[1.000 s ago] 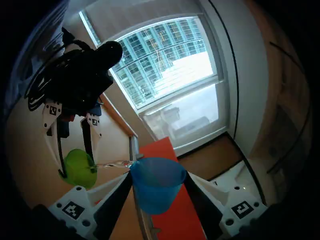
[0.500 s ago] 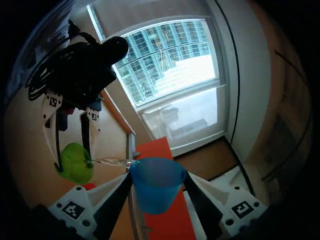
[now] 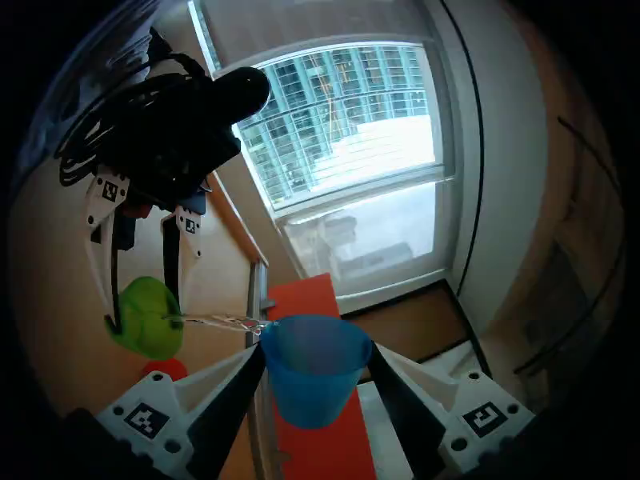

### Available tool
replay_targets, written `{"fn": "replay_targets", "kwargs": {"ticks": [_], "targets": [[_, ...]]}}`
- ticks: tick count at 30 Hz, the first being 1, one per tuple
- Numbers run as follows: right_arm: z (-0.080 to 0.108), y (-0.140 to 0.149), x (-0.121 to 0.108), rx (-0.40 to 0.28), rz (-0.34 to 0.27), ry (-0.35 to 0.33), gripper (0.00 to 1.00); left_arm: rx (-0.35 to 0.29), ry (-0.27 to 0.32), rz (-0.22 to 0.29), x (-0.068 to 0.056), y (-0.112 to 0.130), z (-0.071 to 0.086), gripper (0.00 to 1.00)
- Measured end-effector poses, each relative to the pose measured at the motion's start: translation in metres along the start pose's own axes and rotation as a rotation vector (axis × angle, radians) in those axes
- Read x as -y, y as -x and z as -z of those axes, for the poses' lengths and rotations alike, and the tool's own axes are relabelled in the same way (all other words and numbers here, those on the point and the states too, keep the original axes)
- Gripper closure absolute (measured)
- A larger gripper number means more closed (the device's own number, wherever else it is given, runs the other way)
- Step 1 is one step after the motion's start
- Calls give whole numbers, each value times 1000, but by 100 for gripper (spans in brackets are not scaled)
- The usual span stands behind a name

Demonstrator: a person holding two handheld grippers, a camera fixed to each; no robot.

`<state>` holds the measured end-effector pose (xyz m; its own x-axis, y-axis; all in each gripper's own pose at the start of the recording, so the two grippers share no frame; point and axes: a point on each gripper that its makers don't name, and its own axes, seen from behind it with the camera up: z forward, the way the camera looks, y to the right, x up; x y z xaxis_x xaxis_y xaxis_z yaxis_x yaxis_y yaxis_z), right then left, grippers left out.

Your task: Pour water

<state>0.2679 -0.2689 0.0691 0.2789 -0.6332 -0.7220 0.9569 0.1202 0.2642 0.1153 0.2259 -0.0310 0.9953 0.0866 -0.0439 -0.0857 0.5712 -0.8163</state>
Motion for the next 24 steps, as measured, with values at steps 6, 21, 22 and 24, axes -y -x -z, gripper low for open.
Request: {"fn": "replay_targets", "kwargs": {"ticks": [6, 21, 22, 24], "targets": [[0, 0, -3, 3, 28, 6, 8, -1, 0, 4, -1, 0, 0, 12], [-1, -5, -5, 5, 99, 14, 8, 1, 2, 8, -1, 0, 0, 12], [-1, -5, -5, 5, 103, 15, 8, 1, 2, 8, -1, 0, 0, 12], [-2, -7, -5, 4, 112, 15, 8, 1, 2, 9, -1, 0, 0, 12]]}}
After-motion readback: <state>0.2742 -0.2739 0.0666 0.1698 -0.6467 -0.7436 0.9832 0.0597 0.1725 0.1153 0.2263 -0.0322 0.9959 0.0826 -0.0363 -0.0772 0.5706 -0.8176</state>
